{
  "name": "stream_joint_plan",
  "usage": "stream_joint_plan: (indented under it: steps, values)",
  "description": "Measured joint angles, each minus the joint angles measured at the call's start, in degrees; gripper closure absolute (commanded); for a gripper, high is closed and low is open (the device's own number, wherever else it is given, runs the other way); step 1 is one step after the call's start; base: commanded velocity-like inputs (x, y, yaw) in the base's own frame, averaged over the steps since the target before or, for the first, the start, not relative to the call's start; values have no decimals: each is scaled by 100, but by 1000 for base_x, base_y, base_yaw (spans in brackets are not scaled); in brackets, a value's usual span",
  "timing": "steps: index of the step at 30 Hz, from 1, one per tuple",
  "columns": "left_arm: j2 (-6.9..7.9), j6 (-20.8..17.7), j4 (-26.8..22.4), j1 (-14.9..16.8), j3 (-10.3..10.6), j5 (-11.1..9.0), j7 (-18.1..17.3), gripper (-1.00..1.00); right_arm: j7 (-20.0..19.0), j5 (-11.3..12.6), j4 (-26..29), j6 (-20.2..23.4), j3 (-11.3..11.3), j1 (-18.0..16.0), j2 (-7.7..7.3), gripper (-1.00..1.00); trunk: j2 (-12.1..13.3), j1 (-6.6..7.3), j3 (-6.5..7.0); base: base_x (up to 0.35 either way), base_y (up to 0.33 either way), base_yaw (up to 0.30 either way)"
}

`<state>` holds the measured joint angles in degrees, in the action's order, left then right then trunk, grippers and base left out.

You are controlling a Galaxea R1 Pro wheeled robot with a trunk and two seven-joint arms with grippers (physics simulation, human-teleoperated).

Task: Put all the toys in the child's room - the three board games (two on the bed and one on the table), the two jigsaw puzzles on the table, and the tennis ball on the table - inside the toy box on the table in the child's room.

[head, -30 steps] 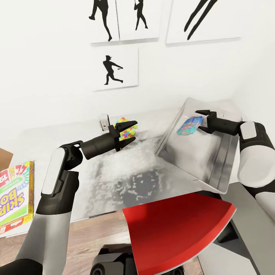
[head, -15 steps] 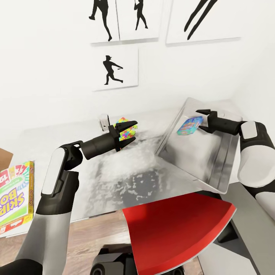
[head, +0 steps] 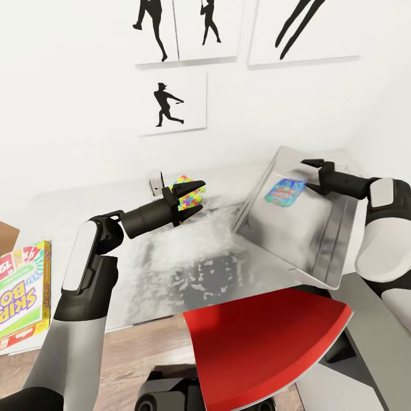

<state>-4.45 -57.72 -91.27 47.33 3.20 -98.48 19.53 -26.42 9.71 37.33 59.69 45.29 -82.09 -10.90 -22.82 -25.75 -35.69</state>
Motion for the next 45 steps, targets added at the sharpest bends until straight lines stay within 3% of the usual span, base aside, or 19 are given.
stream_joint_plan:
  steps: [16, 19, 25, 28, 32, 33, 34, 37, 43, 45]
  values:
    - [0, 0, -2, -39, 0, 8, 0, -100, -9, -2, 114, 0, -55, 47, -9, -100, 0, 0, 0, 0, 0, 0]
    - [0, 0, -2, -41, 0, 10, 2, -100, -15, -3, 152, 0, -137, 51, 7, -100, 0, 0, 0, 0, 0, 0]
    - [0, 0, -2, -55, 0, 19, 8, -100, -93, 0, 514, -1, -634, 181, 36, -100, 0, 0, 0, 0, 0, 0]
    - [0, 0, 0, -60, 0, 20, 10, -100, -149, 2, 660, -1, -734, 272, 39, -100, 0, 0, 0, 0, 0, 0]
    - [7, 0, -1, -101, 0, 44, 23, -100, -570, 3, 1569, -5, -989, 836, 52, -100, 0, 0, 0, 0, 0, 0]
    - [7, 0, -1, -102, 0, 44, 23, -100, -574, 4, 1579, -5, -990, 842, 52, -100, 0, 0, 0, 0, 0, 0]
    - [14, -2, -3, -124, -1, 51, 123, -100, -954, -7, 2688, -12, -1196, 1417, 72, -100, 1, -1, -1, 0, 0, 0]
    - [22, -1, -2, -131, -3, 22, 238, -100, -1110, 30, 3553, -8, -1358, 1773, 77, -100, -1, 0, 0, 0, 0, 0]
    - [50, -1, -3, -140, -16, 7, 320, -100, -1199, 170, 4134, -4, -1446, 1982, 66, -100, 0, 0, 0, 0, 0, 0]
    - [60, -1, -15, -172, -24, 8, 314, -100, -1212, 343, 4282, 0, -1468, 2035, 47, -100, 0, 0, 0, 0, 0, 0]
